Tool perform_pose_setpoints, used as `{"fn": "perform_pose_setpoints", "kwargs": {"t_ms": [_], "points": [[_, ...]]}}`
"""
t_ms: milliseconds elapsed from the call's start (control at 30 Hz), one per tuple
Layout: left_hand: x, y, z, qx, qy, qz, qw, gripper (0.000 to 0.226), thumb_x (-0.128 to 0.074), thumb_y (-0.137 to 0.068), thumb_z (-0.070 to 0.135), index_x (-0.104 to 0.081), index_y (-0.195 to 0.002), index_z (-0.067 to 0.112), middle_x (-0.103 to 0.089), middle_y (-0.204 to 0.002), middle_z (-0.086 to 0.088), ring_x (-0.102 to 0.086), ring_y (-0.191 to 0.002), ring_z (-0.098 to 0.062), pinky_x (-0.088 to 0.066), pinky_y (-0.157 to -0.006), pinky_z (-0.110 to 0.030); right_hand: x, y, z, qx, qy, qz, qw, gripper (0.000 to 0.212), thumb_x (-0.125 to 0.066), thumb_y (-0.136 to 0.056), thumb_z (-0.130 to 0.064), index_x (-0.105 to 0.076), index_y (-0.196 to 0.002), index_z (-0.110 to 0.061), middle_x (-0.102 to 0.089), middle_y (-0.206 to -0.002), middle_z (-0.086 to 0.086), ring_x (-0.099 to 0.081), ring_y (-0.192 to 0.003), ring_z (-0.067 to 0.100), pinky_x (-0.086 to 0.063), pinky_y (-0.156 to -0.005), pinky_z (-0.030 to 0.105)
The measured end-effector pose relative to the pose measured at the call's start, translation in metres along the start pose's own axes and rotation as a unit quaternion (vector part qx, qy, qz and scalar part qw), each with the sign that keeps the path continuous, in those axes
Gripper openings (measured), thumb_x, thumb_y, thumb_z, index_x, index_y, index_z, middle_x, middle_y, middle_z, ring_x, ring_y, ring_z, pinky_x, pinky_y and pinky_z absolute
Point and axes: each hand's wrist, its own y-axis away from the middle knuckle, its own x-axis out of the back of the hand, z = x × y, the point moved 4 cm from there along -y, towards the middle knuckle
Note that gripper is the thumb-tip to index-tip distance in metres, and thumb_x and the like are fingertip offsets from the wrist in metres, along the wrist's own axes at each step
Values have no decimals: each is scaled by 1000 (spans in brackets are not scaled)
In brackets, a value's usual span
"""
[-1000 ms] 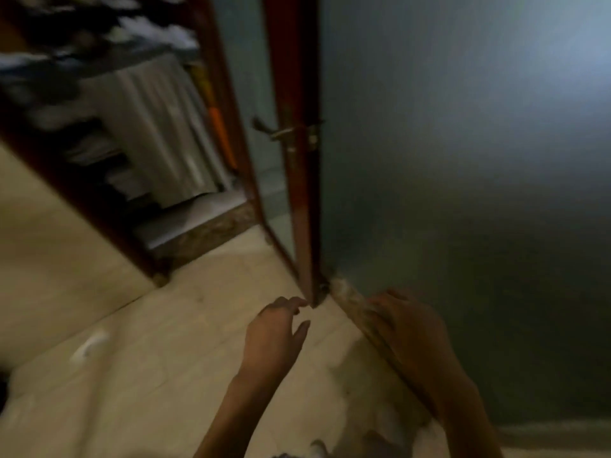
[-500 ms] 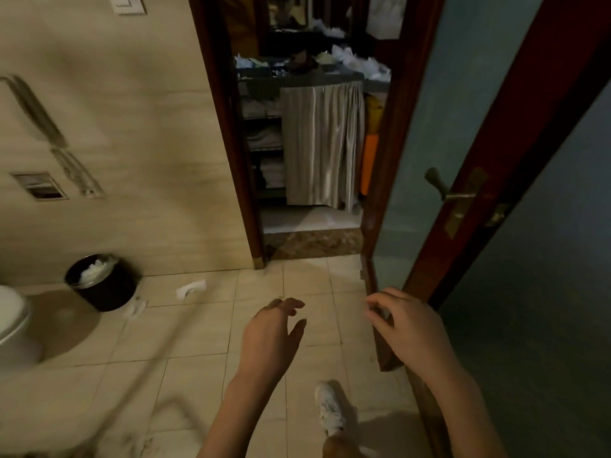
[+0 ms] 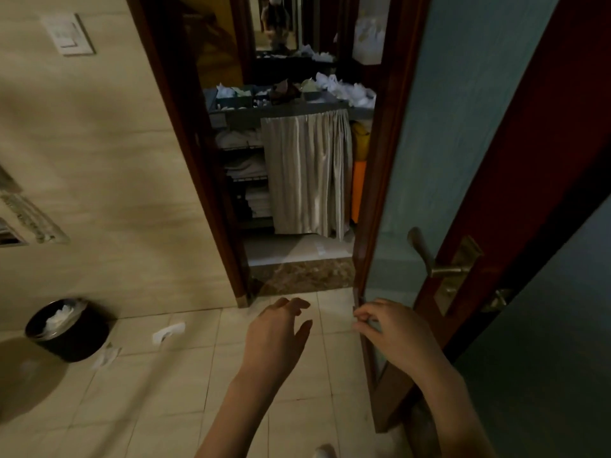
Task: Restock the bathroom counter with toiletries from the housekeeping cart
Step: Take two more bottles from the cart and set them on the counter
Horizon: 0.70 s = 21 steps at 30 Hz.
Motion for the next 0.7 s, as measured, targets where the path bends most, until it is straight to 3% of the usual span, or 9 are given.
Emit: {"fn": "perform_pose_setpoints", "kwargs": {"t_ms": [267,567,700], "points": [[-18,-59,0,46,-18,-33,998,33,-56,-94,37,-54,-127,32,-62,-118,9,-58,-107,-8,-46,-86,-21,7,-67,27,18,-50,-20,998,30,-57,-94,-40,-64,-119,-25,-64,-112,-11,-60,-101,10,-49,-87,32],[-18,-78,-14,93,-37,-56,993,34,-57,-93,36,-55,-127,33,-62,-118,9,-59,-103,-7,-51,-84,-23,22,-127,23,55,-78,-2,995,29,-58,-93,-40,-64,-118,-27,-66,-107,-11,-60,-98,7,-39,-72,22],[-19,-92,-30,105,-33,-57,992,35,-56,-94,36,-54,-129,33,-61,-119,10,-58,-104,-5,-50,-85,-20,9,-145,19,64,-80,-22,995,30,-56,-94,-42,-63,-120,-29,-66,-109,-13,-59,-98,4,-39,-72,21]]}}
